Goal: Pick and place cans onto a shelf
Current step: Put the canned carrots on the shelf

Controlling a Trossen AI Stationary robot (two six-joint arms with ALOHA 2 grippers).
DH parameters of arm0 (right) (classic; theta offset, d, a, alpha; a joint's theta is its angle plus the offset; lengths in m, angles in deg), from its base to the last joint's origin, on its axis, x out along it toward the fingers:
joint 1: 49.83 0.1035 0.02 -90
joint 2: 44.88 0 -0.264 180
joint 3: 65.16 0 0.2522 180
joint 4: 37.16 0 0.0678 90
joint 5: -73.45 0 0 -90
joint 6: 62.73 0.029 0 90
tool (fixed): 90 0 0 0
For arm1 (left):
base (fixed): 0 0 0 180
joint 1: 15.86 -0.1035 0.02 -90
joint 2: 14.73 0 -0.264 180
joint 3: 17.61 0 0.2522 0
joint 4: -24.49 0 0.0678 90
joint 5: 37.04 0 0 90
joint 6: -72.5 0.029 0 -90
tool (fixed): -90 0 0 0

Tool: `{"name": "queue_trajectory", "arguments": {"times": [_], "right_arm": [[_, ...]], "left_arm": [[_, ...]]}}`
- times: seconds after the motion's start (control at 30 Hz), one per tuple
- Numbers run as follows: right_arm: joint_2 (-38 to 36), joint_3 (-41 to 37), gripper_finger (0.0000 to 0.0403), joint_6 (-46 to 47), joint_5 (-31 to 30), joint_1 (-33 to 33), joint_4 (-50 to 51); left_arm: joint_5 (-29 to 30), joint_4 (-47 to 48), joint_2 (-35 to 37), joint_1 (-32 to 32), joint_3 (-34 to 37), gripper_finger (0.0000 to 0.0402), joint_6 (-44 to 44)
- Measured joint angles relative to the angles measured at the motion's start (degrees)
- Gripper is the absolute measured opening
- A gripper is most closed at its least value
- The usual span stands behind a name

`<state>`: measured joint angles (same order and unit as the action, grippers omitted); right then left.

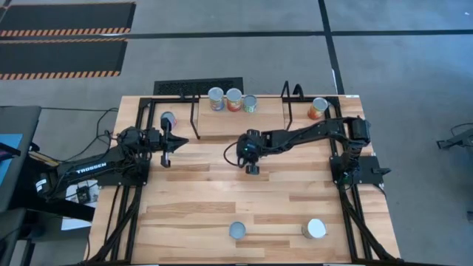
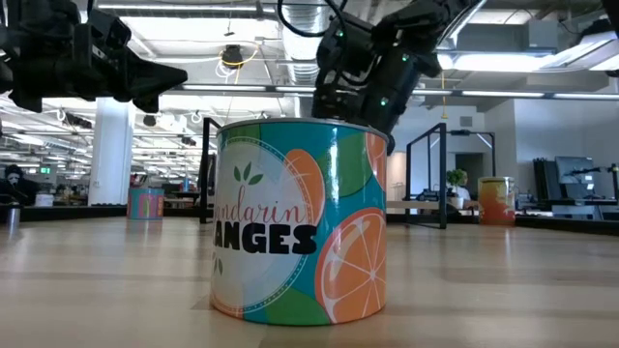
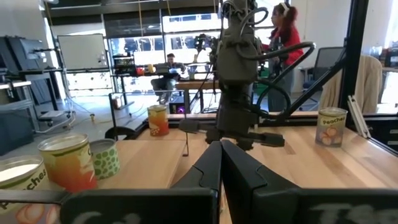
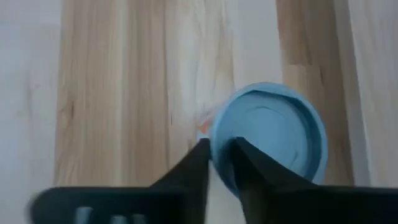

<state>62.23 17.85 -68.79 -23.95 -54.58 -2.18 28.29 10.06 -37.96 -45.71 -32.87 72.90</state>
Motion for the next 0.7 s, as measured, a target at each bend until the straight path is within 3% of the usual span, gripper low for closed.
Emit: {"name": "queue_trajectory", "arguments": {"times": [0.13, 0.5, 0.7], "right_arm": [[-0.7, 0.5, 0.0013, 0.1, -0.2, 0.0, 1.7], [-0.7, 19.0, 0.0007, 9.5, 0.0, -3.1, 22.8], [-0.7, 19.0, 0.0007, 7.7, -1.8, -12.6, 29.2]], "left_arm": [[1.1, 0.7, 0.0, 0.0, 0.0, 0.0000, 0.6], [1.5, 1.0, 0.0, 0.0, 0.0, 0.0000, 0.6], [1.5, 1.0, 0.0, 0.0, 0.0, 0.0000, 0.6]]}}
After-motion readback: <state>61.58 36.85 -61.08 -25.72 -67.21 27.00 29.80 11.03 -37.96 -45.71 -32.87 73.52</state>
